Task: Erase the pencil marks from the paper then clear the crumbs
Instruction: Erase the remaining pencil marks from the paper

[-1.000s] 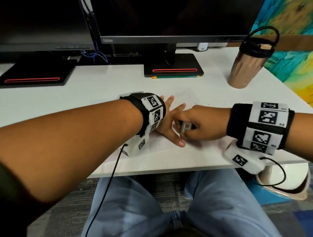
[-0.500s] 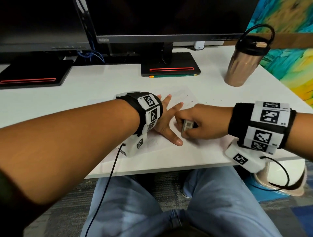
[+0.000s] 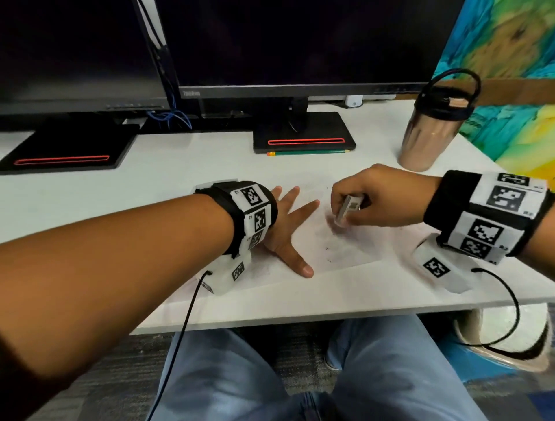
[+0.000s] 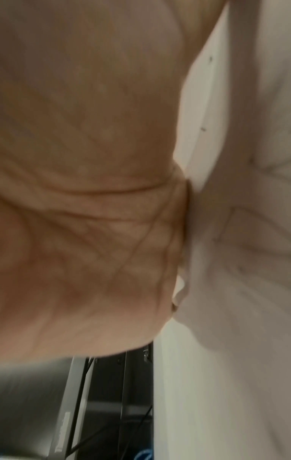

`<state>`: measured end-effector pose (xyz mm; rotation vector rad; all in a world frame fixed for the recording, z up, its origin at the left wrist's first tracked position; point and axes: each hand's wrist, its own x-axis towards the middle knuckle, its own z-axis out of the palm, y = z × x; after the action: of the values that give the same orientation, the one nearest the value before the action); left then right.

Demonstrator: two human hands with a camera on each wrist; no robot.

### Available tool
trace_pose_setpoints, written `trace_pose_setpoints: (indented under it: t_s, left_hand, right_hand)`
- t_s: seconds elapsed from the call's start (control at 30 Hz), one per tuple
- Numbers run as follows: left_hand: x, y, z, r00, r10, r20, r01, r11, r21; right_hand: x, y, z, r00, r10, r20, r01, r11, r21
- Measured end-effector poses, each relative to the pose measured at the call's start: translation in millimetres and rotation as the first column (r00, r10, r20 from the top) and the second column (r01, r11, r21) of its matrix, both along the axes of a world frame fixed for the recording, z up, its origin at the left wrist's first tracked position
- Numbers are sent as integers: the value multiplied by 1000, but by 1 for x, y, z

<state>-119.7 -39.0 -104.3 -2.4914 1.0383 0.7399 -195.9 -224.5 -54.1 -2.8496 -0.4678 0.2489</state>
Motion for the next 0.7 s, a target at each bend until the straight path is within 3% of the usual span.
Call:
trace_pose_setpoints:
  t_s: [0.13, 0.27, 0.37, 0.43, 0.57, 0.7]
  left_hand:
    - [3, 9, 7, 998, 47, -29, -48, 998, -32]
    - [1, 2, 4, 998, 51, -31, -52, 997, -48]
    - [-1, -4, -2, 997, 69, -36, -70, 997, -38]
    - [0, -7, -3, 997, 66, -26, -67, 997, -32]
    - [1, -9, -2, 998, 59, -10, -59, 998, -10]
    - [-1, -11, 1, 998, 62, 13, -62, 998, -7]
  right_hand:
    - [20, 3, 9, 998, -14, 61, 15, 1000, -24]
    - [33, 28, -7, 999, 41, -35, -42, 999, -30]
    - [36, 30, -24, 999, -7, -50, 4, 998, -62]
    - [33, 28, -32, 1000, -9, -29, 9, 1000, -22]
    - [25, 26, -37, 989, 33, -142, -20, 996, 89]
    - [31, 22, -36, 998, -50, -29, 51, 998, 45]
